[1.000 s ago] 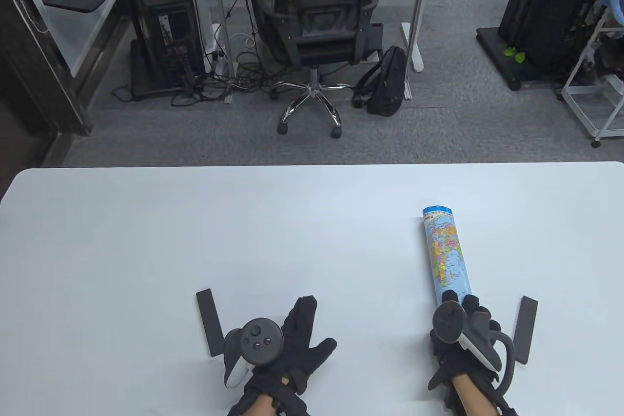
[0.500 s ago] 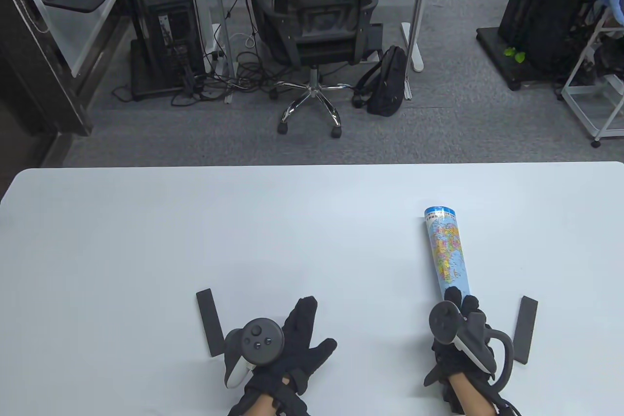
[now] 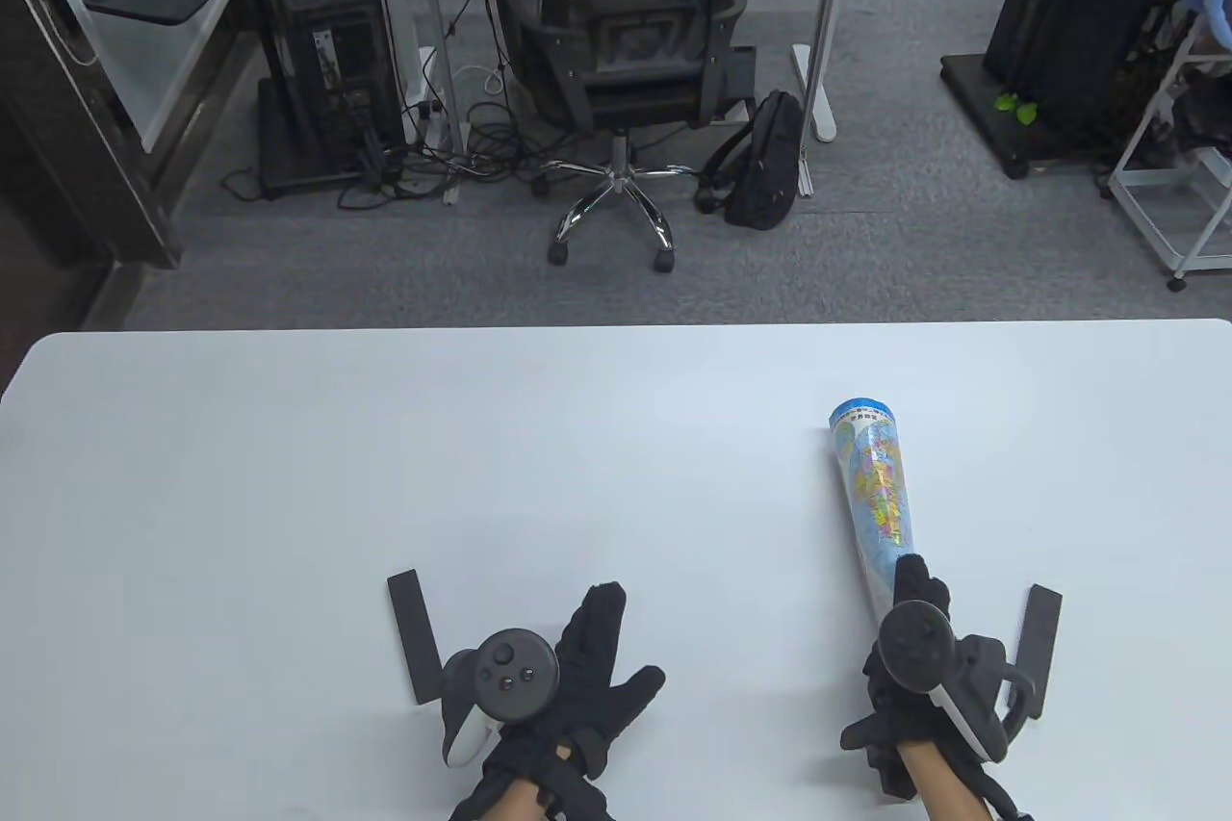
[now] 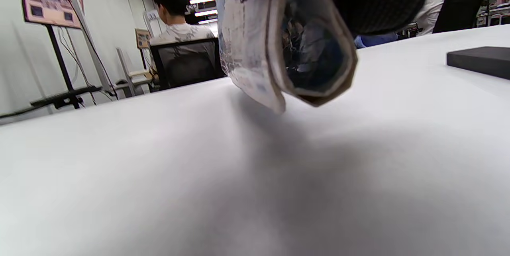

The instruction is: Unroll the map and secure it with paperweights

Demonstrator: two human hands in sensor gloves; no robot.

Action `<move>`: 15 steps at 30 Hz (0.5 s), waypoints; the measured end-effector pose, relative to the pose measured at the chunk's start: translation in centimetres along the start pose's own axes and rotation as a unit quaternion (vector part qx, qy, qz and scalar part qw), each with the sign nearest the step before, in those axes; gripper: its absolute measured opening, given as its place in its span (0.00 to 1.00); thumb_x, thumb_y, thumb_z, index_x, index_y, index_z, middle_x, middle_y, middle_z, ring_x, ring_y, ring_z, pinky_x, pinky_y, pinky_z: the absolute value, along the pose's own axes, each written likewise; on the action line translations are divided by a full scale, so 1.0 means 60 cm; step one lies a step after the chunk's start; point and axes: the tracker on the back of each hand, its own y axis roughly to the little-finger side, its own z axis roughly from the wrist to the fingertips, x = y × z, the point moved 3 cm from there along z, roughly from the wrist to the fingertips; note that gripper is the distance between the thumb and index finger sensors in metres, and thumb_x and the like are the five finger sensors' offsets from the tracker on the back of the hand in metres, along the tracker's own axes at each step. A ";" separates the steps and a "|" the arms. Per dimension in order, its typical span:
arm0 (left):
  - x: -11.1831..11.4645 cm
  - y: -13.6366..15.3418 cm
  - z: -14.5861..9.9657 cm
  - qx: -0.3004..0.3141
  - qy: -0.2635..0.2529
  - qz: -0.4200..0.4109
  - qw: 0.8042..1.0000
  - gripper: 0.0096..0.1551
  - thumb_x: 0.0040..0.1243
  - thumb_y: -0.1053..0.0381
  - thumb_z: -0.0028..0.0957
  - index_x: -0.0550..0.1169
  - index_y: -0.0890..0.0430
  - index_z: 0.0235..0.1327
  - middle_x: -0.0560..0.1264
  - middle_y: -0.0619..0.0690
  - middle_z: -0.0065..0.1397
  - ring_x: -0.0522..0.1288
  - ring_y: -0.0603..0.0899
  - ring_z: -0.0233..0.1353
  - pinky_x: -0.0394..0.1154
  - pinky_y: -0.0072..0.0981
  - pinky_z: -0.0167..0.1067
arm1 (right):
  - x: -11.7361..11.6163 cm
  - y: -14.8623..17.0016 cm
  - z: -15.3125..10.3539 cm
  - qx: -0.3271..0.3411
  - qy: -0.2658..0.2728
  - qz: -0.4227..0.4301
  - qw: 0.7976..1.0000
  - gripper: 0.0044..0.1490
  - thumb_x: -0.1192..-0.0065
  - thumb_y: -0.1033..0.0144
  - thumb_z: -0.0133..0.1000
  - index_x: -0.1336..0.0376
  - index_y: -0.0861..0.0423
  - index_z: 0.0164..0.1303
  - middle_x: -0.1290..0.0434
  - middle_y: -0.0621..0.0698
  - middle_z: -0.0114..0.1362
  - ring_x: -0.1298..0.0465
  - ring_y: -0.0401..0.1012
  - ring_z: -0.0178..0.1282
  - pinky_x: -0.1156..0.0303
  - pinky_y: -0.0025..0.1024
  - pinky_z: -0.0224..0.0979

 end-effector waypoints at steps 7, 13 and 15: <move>-0.009 -0.003 -0.004 0.009 -0.033 -0.032 0.999 0.51 0.57 0.37 0.57 0.44 0.55 0.79 0.47 0.63 0.82 0.51 0.72 0.78 0.58 0.65 0.69 | 0.027 -0.039 -0.028 0.062 0.010 0.182 0.981 0.40 0.42 0.79 0.54 0.53 0.65 0.75 0.39 0.78 0.71 0.23 0.64 0.61 0.25 0.59 0.56; -0.010 0.006 -0.001 0.002 -0.051 -0.078 0.996 0.50 0.56 0.37 0.57 0.44 0.54 0.78 0.48 0.62 0.82 0.52 0.70 0.79 0.59 0.61 0.70 | 0.018 -0.069 -0.052 0.103 -0.027 0.390 0.915 0.39 0.43 0.79 0.54 0.52 0.67 0.75 0.38 0.79 0.70 0.23 0.65 0.59 0.25 0.60 0.54; -0.011 0.009 -0.001 -0.005 -0.061 -0.100 0.993 0.50 0.56 0.37 0.57 0.44 0.55 0.78 0.49 0.62 0.82 0.54 0.69 0.79 0.61 0.60 0.70 | 0.016 -0.082 -0.058 0.128 -0.038 0.405 0.905 0.39 0.43 0.78 0.55 0.53 0.67 0.75 0.38 0.79 0.70 0.22 0.64 0.60 0.24 0.59 0.54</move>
